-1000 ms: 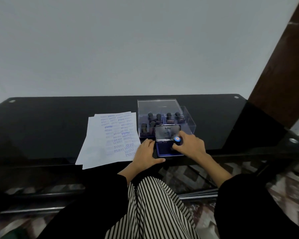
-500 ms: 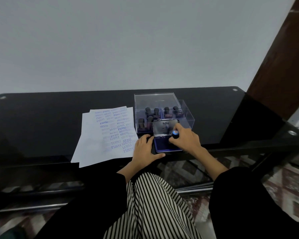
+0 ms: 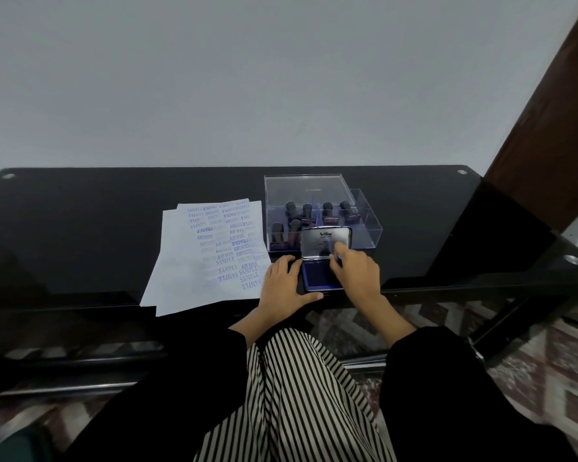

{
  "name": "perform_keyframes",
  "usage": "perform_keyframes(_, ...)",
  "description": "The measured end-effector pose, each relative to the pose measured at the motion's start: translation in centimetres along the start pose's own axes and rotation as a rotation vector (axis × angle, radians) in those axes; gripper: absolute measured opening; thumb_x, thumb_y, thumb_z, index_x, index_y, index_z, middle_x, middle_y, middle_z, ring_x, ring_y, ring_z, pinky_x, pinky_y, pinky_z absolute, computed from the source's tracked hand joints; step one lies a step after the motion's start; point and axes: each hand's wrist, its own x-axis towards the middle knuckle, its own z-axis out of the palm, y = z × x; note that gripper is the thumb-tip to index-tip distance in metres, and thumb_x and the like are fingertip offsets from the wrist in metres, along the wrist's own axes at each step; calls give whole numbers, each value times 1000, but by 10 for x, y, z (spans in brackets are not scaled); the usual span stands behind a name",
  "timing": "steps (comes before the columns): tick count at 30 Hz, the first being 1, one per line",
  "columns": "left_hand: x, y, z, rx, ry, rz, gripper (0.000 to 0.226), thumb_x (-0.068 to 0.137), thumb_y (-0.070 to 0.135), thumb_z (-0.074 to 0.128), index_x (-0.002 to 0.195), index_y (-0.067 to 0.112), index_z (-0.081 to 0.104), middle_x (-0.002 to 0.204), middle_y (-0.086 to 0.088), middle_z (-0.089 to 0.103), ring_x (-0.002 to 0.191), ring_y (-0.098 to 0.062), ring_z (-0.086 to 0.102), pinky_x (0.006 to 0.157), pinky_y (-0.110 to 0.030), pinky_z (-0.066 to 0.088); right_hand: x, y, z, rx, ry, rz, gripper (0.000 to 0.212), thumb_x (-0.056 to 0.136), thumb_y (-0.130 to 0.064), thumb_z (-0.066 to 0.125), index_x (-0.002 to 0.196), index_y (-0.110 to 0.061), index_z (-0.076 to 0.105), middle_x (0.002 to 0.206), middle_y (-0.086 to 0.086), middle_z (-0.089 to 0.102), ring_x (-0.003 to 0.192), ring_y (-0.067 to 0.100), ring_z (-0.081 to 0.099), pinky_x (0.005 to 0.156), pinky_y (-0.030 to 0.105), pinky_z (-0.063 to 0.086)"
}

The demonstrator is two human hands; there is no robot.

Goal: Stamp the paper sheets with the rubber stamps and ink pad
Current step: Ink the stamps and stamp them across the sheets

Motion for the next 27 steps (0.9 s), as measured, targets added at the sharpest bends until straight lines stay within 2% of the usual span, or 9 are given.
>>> perform_keyframes(4,-1,0,0,6,4,14,83,79,61,57,142,14,31,144,-7,29,134,-22,28,111,-31,19,-2,0,2,17,51,6,16,97,-23,42,87,-12,46,79,11,64,71,30,62,58,35,41)
perform_keyframes(7,-1,0,0,6,7,22,83,79,61,57,143,14,30,145,-8,29,134,-22,27,112,-31,18,-5,0,4,26,93,-2,16,96,-20,45,81,-14,41,75,11,63,67,30,61,56,34,40)
perform_keyframes(13,-3,0,1,25,6,23,83,82,60,54,145,13,26,147,-9,26,137,-23,24,114,-32,16,-18,-2,13,55,245,-10,24,79,-8,69,67,-8,48,51,7,55,41,25,52,35,27,35)
perform_keyframes(18,-4,2,-1,21,-5,13,82,83,59,53,146,15,25,149,-8,24,138,-23,21,114,-32,15,-11,-1,16,42,207,18,14,85,-9,61,75,-5,53,59,13,59,50,30,56,43,29,35)
perform_keyframes(22,-4,3,-2,19,-14,12,82,83,59,53,146,16,24,149,-9,23,138,-23,20,114,-32,14,-6,-1,17,24,228,10,19,77,-7,69,69,-6,52,52,10,56,43,26,52,40,24,28)
perform_keyframes(25,-4,2,-2,21,-17,16,82,83,59,53,146,16,24,150,-9,22,139,-24,19,115,-32,14,-3,0,18,50,194,29,11,86,-10,60,78,-5,54,61,13,60,54,29,56,46,29,33)
perform_keyframes(27,-4,2,-1,34,-21,19,82,83,60,52,147,16,23,150,-9,22,139,-23,18,115,-32,13,-2,1,21,70,234,30,12,84,-8,61,75,-4,54,58,14,59,50,30,55,45,28,33)
